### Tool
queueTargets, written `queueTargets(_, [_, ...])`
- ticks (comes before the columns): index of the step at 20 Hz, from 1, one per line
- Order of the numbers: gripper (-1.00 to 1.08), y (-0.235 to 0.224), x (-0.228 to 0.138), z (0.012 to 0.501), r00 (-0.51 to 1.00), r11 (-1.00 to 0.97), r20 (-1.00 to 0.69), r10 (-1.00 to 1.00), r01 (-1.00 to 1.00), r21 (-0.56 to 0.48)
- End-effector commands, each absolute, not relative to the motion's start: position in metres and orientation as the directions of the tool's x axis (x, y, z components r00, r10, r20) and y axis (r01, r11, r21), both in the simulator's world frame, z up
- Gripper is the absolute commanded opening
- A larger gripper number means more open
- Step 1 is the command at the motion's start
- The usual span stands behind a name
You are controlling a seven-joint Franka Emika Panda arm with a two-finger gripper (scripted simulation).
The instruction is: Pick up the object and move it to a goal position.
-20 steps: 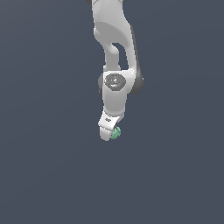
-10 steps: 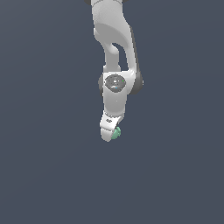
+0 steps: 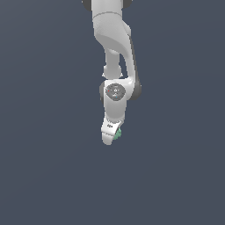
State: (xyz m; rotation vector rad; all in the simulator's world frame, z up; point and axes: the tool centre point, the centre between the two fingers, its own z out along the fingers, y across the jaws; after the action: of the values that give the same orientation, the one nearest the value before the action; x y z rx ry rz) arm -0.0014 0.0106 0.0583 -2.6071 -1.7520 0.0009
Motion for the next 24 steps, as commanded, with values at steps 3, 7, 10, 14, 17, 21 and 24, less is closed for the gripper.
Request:
queueTargets(3, [1.0,0.011,-0.001,0.045,0.377,-0.377,0.0,0.926,0.926,0.0])
queueTargets(7, [-1.0,0.011,0.0,0.045,0.377,-0.377,0.0,0.926,0.926,0.0])
queueTargets(10, [-1.0,0.011,0.0,0.045,0.377,-0.377,0.0,0.926,0.926,0.0])
queueTargets(14, [-1.0,0.011,0.0,0.045,0.377,-0.377,0.0,0.926,0.926,0.0])
queueTargets(17, [-1.0,0.01,0.0,0.046,0.377,-0.377,0.0,0.926,0.926,0.001])
queueTargets(21, [-1.0,0.01,-0.002,0.051,0.377,-0.377,0.0,0.926,0.926,0.001])
queueTargets(24, [-1.0,0.009,-0.004,0.061,0.377,-0.377,0.0,0.926,0.926,0.001])
